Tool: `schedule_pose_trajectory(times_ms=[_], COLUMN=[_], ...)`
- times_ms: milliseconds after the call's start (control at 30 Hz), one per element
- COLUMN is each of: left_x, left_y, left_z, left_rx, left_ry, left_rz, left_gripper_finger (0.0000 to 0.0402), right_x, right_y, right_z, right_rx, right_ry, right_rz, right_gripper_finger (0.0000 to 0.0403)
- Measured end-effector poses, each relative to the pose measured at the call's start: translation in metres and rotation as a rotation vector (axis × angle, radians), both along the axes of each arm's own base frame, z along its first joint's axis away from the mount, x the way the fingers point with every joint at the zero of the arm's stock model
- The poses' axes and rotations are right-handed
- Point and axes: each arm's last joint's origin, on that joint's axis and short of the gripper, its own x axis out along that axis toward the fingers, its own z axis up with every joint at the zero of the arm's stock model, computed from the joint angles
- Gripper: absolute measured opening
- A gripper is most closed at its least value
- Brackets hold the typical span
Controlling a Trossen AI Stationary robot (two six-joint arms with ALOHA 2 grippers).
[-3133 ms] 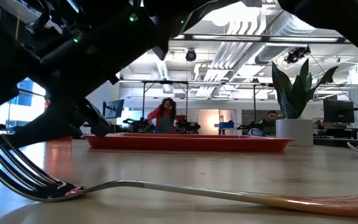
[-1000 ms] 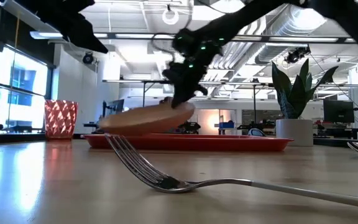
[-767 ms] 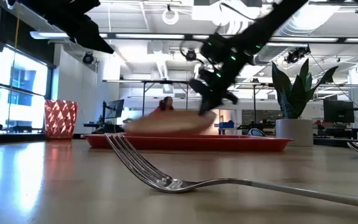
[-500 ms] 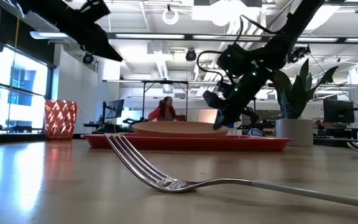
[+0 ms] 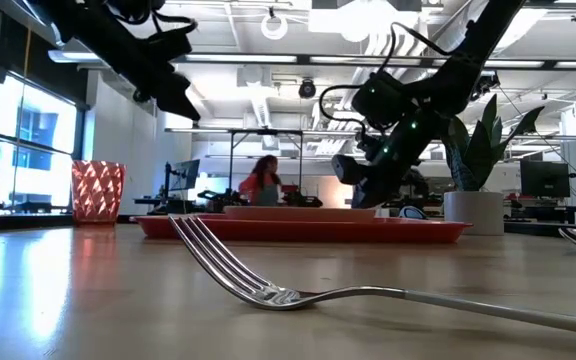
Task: Pick and place plate/cup/fork/spoon on tray
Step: Put the light orange plate on the red tray, then put the orange cup to the left on the red tray
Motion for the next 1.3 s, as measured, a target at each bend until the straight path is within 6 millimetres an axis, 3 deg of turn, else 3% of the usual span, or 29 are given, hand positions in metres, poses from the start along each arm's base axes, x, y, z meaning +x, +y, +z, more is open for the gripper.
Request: schedule_pose_trajectory(times_ms=[200, 500, 667, 867, 1033, 1133, 1300], left_x=[-0.01, -0.024, -0.03, -0.033, -0.032, -0.031, -0.037], left_y=[-0.002, -0.018, -0.025, -0.026, -0.024, -0.027, -0.038], left_z=[0.006, 0.009, 0.012, 0.008, 0.007, 0.014, 0.054], left_rx=[0.075, 0.023, -0.009, -0.088, -0.183, -0.213, -0.232], left_ry=[0.05, 0.094, 0.058, 0.058, -0.032, -0.085, -0.235], left_rz=[0.087, -0.069, -0.089, -0.089, -0.089, -0.112, -0.16], left_gripper_finger=[0.015, 0.0164, 0.0159, 0.0159, 0.0159, 0.0159, 0.0159], right_x=[0.005, 0.014, 0.019, 0.019, 0.019, 0.026, 0.049], right_y=[0.018, 0.103, 0.14, 0.164, 0.166, 0.147, 0.108], right_z=[0.021, 0.075, 0.085, 0.089, 0.09, 0.099, 0.129], right_rx=[-0.056, -0.087, -0.05, -0.061, -0.087, -0.13, -0.155], right_ry=[-0.053, -0.282, -0.424, -0.468, -0.452, -0.421, -0.393], right_rz=[0.024, 0.197, 0.286, 0.327, 0.349, 0.404, 0.506], right_gripper_finger=[0.0141, 0.0146, 0.0141, 0.014, 0.014, 0.014, 0.014])
